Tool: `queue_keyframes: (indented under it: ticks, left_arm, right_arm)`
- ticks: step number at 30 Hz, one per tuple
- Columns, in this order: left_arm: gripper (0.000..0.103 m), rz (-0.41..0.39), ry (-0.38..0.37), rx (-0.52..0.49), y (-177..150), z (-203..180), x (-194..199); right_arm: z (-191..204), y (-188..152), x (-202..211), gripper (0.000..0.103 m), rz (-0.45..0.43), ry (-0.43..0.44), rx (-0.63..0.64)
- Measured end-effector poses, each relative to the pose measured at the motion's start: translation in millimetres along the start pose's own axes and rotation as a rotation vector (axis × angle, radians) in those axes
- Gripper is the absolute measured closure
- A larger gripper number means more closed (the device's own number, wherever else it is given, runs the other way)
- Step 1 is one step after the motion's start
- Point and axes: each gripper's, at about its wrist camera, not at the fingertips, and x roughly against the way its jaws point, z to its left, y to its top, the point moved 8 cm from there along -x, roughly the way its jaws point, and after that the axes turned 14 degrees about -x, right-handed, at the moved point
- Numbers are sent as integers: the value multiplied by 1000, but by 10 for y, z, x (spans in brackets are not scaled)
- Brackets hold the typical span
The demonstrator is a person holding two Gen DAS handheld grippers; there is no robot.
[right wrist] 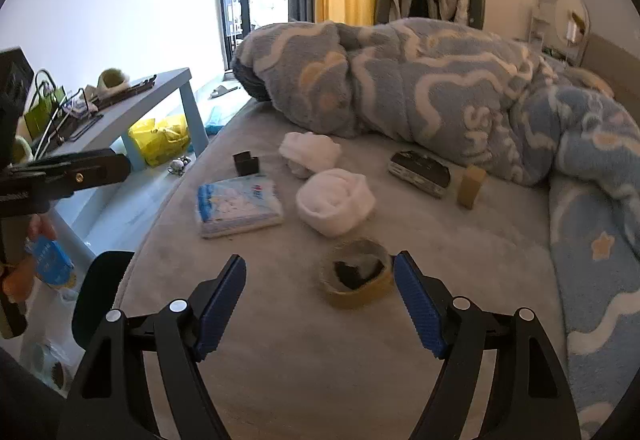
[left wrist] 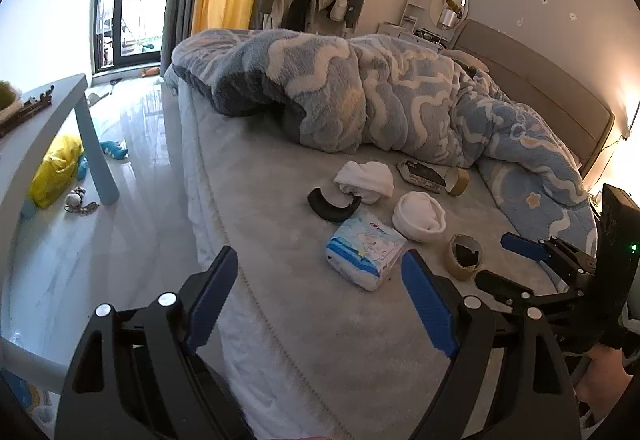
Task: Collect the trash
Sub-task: 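Move the right tool back to the bed toward the tan tape roll, then grasp the tan tape roll with the right tool while the left tool grasps the diaper pack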
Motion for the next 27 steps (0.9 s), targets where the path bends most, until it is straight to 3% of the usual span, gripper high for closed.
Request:
queue_keyframes:
  ticks: [9,13,19,27]
  left_arm:
    - [17,57,4,-18,-44,-80,-270]
    - [17,69,5,-30,-47,-91,-337]
    - [17,80,-14,-15,-21,-90,-472]
    - [17,85,-33,-17,23,-150,-654]
  right_arm:
    - [-151,-100,-149,26,55,25,2]
    - [-158,-93,-200,37,56,0,29]
    - [-198,-139,-381,44,101,-37,62]
    - [-201,-88,-430,53,109,-1,81]
